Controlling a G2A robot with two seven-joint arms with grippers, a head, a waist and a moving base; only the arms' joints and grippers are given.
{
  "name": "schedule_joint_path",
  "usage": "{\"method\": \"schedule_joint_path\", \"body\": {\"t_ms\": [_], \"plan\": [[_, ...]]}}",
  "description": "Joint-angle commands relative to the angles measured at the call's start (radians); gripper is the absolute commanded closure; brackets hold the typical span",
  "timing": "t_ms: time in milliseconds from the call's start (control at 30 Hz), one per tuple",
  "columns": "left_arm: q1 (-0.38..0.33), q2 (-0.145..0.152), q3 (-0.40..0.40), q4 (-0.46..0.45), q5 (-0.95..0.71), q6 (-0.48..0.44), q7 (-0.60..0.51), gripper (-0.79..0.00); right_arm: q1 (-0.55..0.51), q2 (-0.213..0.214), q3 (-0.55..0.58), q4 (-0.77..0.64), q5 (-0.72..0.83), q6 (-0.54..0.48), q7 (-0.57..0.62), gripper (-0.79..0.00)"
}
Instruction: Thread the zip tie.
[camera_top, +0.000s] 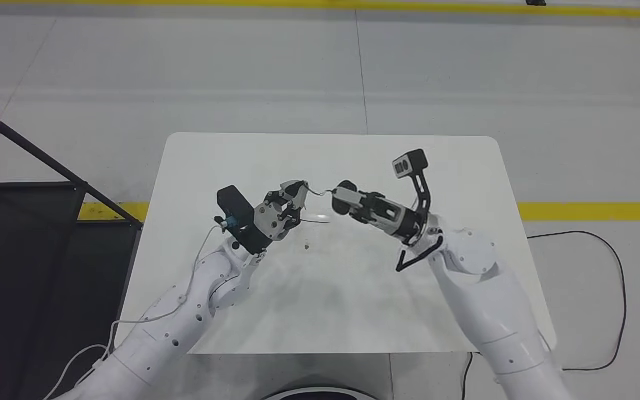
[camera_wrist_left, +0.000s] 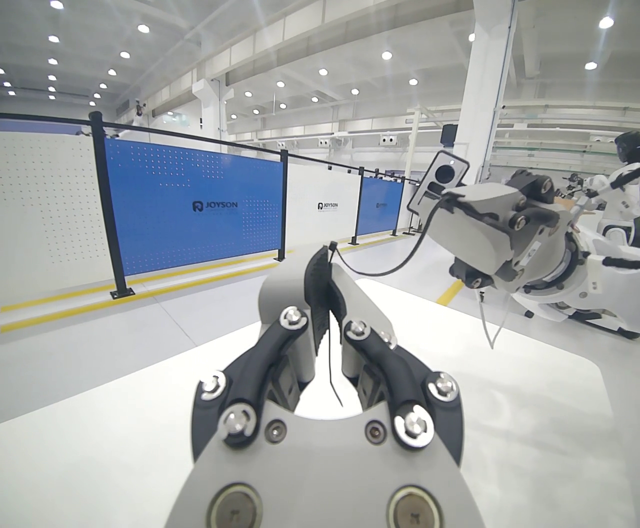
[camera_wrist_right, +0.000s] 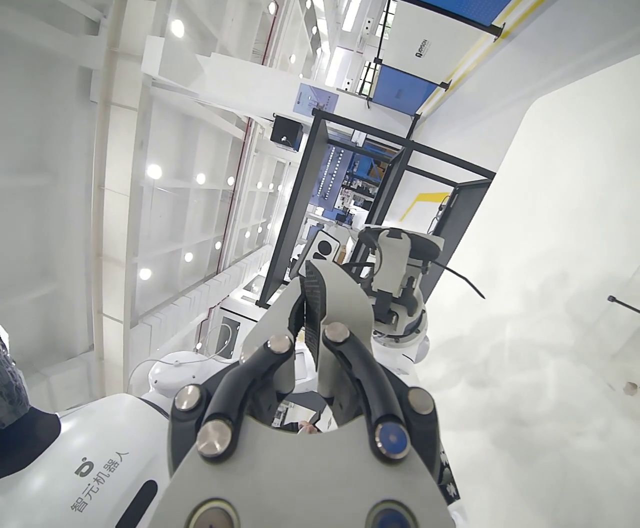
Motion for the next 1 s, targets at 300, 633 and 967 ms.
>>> {"method": "schedule_joint_path", "body": {"t_ms": [300, 633, 967], "plan": [[0.000, 0.000, 0.000, 0.000, 0.000, 0.000, 0.000, 0.000, -0.035, 0.008, 0.046, -0.043, 0.012, -0.024, 0.015, 0.000], [0.000, 0.000, 0.000, 0.000, 0.000, 0.000, 0.000, 0.000, -0.124, 0.043, 0.167, -0.118, -0.127, 0.027, 0.046, 0.000], [0.000, 0.000, 0.000, 0.000, 0.000, 0.000, 0.000, 0.000, -0.141, 0.049, 0.174, -0.147, -0.204, 0.070, 0.024, 0.000]]}}
